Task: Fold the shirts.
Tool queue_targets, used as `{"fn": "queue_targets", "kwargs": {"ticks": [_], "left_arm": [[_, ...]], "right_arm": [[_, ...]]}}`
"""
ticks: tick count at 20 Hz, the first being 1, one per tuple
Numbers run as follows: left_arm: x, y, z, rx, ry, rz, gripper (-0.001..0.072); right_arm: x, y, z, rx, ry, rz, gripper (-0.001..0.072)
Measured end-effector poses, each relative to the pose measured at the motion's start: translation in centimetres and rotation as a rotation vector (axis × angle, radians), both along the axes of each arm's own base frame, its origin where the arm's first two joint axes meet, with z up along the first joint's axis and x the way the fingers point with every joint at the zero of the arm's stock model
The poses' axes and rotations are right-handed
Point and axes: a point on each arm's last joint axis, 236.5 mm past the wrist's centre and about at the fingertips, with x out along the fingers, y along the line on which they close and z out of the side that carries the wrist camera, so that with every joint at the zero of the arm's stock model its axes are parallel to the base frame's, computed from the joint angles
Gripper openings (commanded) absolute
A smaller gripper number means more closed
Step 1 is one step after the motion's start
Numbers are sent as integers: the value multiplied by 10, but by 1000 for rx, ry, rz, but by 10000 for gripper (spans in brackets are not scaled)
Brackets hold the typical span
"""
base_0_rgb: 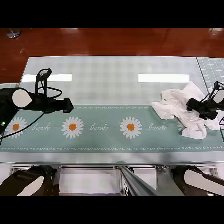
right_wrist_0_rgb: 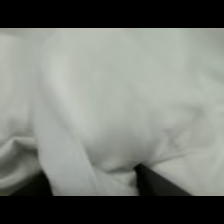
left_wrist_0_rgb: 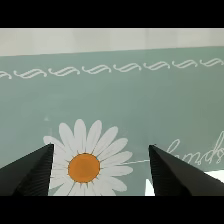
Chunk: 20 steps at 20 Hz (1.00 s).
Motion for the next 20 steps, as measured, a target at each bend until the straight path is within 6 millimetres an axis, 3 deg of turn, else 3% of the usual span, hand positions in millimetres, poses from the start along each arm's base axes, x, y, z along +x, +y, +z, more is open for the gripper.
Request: {"fn": "queue_targets", "kwargs": {"ticks": [3, 5, 7, 9, 12, 14, 16, 18, 20], "left_arm": [[6, 7, 8, -4, -12, 26, 702], [18, 23, 31, -3, -47, 64, 701], [33, 40, 69, -3, -128, 96, 701], [38, 53, 109, 1, -223, 108, 701], [23, 48, 146, -27, -319, 88, 701], [4, 34, 150, -64, -339, 56, 701], [-15, 19, 142, -94, -328, 16, 701], [-30, 10, 127, -109, -302, -12, 700], [-40, 5, 113, -119, -274, -25, 701]], "right_arm": [[13, 25, 11, 105, -49, 48, 30], [34, 29, 50, 107, -148, 91, 30], [58, 29, 117, 74, -312, 128, 29], [73, 32, 199, 27, -506, 160, 29], [67, 53, 325, -59, -785, 239, 29], [52, 86, 400, -80, -959, 330, 28], [32, 122, 463, -90, -1107, 430, 28], [13, 151, 510, -97, -1213, 513, 28], [0, 174, 536, -92, -1269, 585, 27]]}}
